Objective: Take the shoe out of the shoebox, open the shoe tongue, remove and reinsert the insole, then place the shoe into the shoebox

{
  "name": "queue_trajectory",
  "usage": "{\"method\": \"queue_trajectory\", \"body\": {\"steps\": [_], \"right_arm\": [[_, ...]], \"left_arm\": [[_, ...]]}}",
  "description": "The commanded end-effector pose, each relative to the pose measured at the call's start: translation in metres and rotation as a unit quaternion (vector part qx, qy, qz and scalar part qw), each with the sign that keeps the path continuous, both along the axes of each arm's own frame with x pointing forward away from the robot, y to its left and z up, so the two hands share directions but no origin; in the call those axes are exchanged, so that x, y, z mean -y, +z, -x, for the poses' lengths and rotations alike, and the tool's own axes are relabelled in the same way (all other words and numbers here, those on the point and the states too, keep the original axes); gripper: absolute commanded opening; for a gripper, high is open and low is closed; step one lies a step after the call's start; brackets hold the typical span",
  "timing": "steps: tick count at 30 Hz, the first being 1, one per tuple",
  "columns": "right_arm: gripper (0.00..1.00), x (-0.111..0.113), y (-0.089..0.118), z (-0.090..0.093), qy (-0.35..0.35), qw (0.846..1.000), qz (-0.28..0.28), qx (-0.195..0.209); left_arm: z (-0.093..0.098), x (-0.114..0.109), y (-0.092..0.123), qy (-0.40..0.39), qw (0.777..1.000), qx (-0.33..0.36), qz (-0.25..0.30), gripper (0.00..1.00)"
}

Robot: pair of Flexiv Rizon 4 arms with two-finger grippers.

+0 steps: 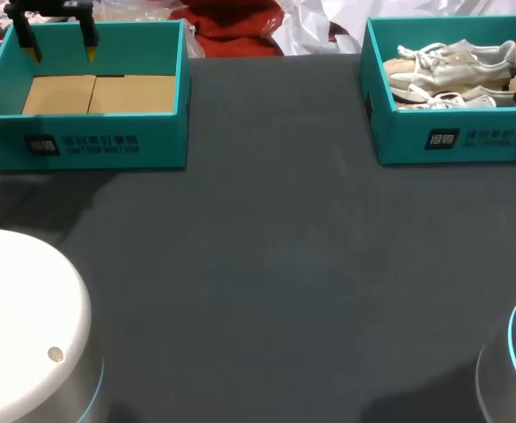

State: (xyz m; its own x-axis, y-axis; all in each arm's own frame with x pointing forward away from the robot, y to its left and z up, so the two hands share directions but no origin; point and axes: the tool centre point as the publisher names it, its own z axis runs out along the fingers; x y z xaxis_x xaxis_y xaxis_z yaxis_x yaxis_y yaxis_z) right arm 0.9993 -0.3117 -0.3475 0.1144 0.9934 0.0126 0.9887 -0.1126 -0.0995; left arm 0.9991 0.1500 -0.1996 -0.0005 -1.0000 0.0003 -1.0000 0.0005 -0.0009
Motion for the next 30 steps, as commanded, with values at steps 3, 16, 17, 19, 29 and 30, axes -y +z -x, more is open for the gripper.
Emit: {"method": "queue_trajectory", "body": {"steps": [3, 16, 17, 19, 29, 30], "right_arm": [[0.0, -0.008, 0.008, 0.003, -0.005, 1.0, 0.01, 0.01], [0.0, -0.001, 0.025, -0.002, -0.023, 0.999, 0.022, 0.023], [0.0, 0.0, 0.027, -0.003, -0.025, 0.999, 0.021, 0.025], [0.0, 0.001, 0.029, -0.004, -0.026, 0.999, 0.02, 0.026], [0.0, 0.005, 0.043, -0.012, -0.034, 0.999, 0.019, 0.031], [0.0, 0.005, 0.045, -0.013, -0.034, 0.999, 0.019, 0.031]], "left_arm": [[0.0, 0.0, 0.0, 0.0, 1.0, 0.0, 0.0, 1.0], [0.0, 0.0, 0.0, 0.0, 1.0, 0.0, 0.0, 1.0], [0.0, 0.0, 0.0, 0.0, 1.0, 0.0, 0.0, 1.0], [0.0, 0.0, 0.0, 0.0, 1.0, 0.0, 0.0, 1.0], [0.0, 0.0, 0.0, 0.0, 1.0, 0.0, 0.0, 1.0], [0.0, 0.0, 0.0, 0.0, 1.0, 0.0, 0.0, 1.0]]}}
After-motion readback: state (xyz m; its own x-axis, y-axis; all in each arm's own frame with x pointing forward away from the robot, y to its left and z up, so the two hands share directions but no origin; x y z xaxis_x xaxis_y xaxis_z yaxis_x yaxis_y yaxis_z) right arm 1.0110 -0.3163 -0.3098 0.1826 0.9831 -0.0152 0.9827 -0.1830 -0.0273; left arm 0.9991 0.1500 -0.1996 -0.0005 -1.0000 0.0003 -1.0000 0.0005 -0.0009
